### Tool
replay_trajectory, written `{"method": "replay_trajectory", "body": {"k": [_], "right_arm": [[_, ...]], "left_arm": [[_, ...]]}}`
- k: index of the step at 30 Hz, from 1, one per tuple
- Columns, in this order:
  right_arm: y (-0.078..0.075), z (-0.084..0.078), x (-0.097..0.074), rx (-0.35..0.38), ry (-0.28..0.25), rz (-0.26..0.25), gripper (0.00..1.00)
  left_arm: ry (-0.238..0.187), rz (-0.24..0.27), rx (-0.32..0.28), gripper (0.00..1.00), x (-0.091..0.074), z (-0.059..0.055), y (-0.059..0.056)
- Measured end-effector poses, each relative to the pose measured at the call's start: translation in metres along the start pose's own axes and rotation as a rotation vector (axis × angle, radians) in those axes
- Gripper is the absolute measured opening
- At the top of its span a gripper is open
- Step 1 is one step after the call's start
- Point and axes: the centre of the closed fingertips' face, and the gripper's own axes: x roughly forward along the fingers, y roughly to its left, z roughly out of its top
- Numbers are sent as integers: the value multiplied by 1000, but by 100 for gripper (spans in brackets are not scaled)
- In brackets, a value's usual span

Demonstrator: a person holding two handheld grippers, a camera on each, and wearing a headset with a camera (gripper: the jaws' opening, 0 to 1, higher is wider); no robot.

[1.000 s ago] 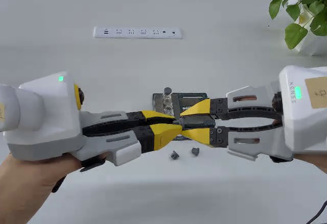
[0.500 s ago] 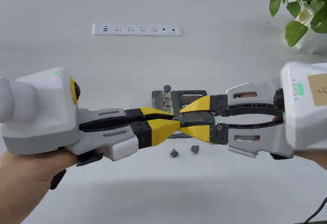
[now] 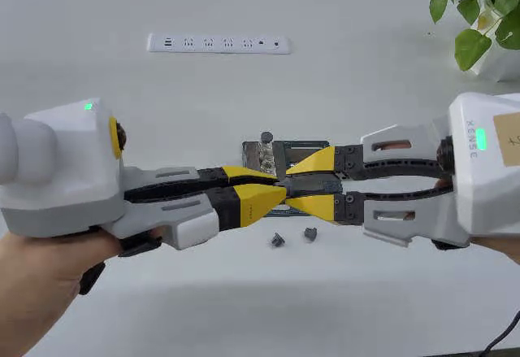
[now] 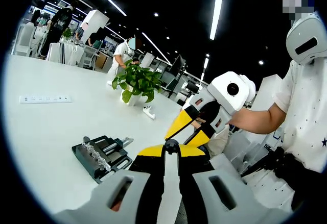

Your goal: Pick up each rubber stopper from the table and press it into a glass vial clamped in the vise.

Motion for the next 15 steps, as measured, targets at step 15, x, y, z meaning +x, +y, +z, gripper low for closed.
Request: {"method": "replay_trajectory", "body": {"k": [15], "right_arm": [[-6, 3, 0, -4, -10, -21, 7]], "left_arm": [[-21, 3, -29, 6, 0, 4, 3]]}}
